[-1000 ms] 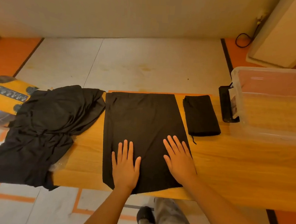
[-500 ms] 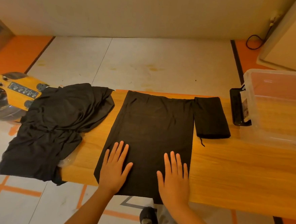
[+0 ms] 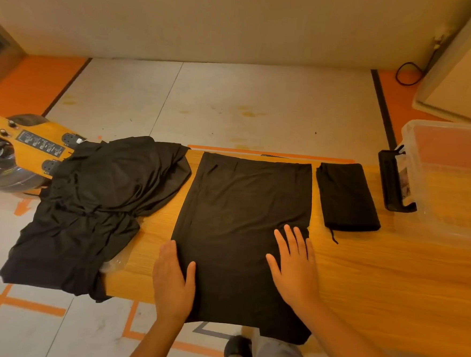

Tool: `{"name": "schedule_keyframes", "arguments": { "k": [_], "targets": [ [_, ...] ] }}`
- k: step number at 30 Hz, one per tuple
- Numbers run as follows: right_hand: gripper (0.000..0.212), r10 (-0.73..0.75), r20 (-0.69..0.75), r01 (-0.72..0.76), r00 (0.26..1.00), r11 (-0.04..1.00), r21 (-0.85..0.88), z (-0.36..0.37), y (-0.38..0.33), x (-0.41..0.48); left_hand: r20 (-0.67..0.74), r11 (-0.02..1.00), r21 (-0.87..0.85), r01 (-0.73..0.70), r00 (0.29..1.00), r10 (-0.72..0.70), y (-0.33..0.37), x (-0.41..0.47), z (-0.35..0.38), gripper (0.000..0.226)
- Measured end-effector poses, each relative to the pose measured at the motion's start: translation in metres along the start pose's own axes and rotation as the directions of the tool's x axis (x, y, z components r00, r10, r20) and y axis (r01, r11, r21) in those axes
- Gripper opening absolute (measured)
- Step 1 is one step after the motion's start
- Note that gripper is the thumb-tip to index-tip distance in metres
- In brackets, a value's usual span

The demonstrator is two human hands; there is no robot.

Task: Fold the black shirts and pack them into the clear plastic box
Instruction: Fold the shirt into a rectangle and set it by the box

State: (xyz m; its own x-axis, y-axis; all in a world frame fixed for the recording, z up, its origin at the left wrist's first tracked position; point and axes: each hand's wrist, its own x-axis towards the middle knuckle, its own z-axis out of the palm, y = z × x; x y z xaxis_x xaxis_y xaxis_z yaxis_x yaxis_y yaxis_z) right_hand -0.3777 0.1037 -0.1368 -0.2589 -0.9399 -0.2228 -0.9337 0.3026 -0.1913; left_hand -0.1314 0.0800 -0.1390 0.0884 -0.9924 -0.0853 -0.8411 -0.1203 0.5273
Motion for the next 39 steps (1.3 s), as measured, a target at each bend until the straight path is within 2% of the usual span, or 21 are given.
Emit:
{"name": "schedule_keyframes", "arguments": {
  "k": [2,4,8,11,16,21,25,29,31,33,39],
  "targets": [
    [0.056,-0.016,-0.016,0.018,1.000,0.997,0.075,-0.012,-0.011,0.008,-0.030,0.999,0.035,0.036,0.999,-0.035,-0.002,-0.001,-0.008,0.053],
    [0.055,-0.088,-0.071,0.099,0.994,0.983,0.157,-0.027,-0.029,0.026,-0.035,0.992,0.078,0.099,0.995,-0.097,-0.007,-0.005,-0.012,0.043],
    [0.051,-0.271,-0.098,0.286,0.958,0.932,0.222,-0.053,-0.066,0.078,-0.010,0.972,-0.025,0.233,0.972,-0.233,-0.004,-0.004,-0.015,0.044],
    [0.047,-0.372,-0.099,0.385,0.923,0.897,0.220,-0.062,-0.087,0.113,-0.013,0.955,-0.059,0.292,0.956,-0.293,0.004,-0.002,-0.022,0.037],
    [0.040,-0.495,-0.061,0.497,0.867,0.846,0.194,-0.065,-0.120,0.157,0.013,0.942,-0.065,0.329,0.944,-0.329,0.008,-0.002,-0.024,0.012],
    [0.046,-0.598,0.047,0.594,0.800,0.801,0.080,-0.056,-0.138,0.192,0.012,0.913,-0.121,0.391,0.920,-0.392,0.006,-0.003,-0.022,0.008],
    [0.046,-0.654,0.110,0.659,0.749,0.752,-0.016,-0.046,-0.146,0.209,0.050,0.882,-0.259,0.394,0.917,-0.395,0.011,-0.009,-0.026,0.007],
    [0.035,-0.671,0.011,0.671,0.741,0.740,-0.033,-0.040,-0.146,0.214,0.152,0.776,-0.428,0.464,0.883,-0.445,0.012,-0.009,-0.028,0.011],
    [0.027,-0.682,-0.008,0.681,0.731,0.731,-0.055,-0.042,-0.148,0.217,0.169,0.755,-0.441,0.485,0.871,-0.460,0.010,-0.006,-0.028,0.014],
    [0.019,-0.687,-0.018,0.685,0.726,0.726,-0.064,-0.045,-0.150,0.219,0.184,0.751,-0.430,0.501,0.863,-0.471,0.009,-0.003,-0.028,0.006],
    [0.010,-0.662,-0.048,0.663,0.748,0.748,0.019,-0.062,-0.141,0.215,0.252,0.819,-0.308,0.484,0.871,-0.421,0.005,0.001,-0.030,0.010]
  ]
}}
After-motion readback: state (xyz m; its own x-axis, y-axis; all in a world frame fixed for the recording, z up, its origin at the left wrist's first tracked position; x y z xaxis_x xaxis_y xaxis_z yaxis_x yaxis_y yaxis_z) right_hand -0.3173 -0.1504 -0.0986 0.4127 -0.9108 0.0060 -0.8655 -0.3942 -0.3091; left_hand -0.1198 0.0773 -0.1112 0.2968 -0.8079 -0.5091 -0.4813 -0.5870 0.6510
